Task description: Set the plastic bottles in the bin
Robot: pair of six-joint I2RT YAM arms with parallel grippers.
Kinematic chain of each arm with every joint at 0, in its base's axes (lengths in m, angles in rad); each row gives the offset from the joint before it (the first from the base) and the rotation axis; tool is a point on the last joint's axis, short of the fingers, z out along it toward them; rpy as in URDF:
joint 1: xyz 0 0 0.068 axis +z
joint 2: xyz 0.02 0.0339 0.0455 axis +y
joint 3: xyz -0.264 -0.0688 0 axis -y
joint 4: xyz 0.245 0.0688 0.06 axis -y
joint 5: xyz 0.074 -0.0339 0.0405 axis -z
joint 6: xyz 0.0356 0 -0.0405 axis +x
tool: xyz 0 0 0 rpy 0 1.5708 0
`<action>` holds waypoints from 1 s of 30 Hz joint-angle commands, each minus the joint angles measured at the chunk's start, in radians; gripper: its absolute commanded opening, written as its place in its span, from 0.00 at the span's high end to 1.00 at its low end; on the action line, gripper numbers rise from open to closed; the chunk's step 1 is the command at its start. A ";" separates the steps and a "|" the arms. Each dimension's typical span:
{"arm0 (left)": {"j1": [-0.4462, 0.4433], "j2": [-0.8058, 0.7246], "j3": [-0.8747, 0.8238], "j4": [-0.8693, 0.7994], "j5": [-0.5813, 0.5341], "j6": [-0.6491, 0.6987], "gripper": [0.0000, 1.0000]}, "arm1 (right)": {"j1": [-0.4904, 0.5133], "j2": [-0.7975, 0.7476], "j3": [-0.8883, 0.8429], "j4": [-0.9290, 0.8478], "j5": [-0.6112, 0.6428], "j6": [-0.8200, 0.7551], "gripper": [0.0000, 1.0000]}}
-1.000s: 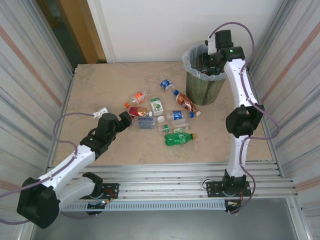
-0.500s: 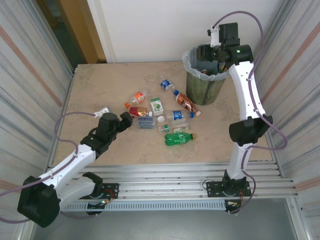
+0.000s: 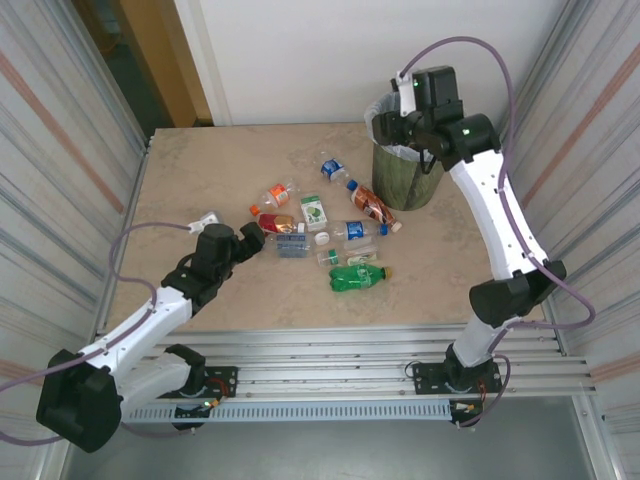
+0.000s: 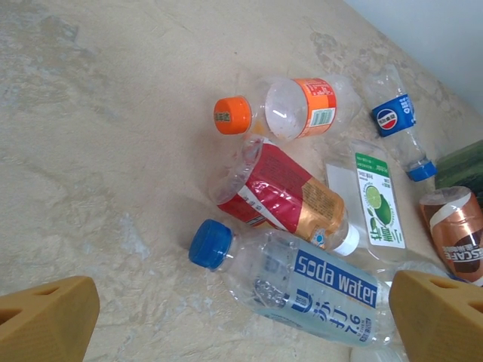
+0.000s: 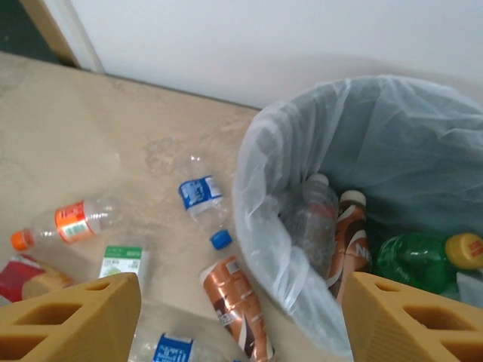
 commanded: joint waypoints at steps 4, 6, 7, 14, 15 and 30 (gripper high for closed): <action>0.014 0.012 0.029 0.026 0.015 0.013 0.01 | 0.126 -0.125 -0.170 0.058 0.114 -0.034 0.27; 0.015 0.019 0.027 0.031 0.019 0.009 0.01 | 0.152 -0.152 -0.242 0.062 0.109 -0.010 0.26; 0.015 0.023 0.026 0.036 0.023 0.006 0.01 | 0.164 -0.167 -0.270 0.061 0.107 0.002 0.26; 0.015 0.043 0.024 0.047 0.042 0.002 0.01 | 0.213 -0.243 -0.474 0.060 0.124 0.102 0.24; 0.015 0.048 0.026 0.048 0.045 0.004 0.01 | 0.214 -0.252 -0.505 0.057 0.116 0.122 0.24; 0.016 0.135 0.056 0.076 0.098 -0.013 0.01 | 0.464 -0.344 -0.926 0.091 0.070 0.092 0.14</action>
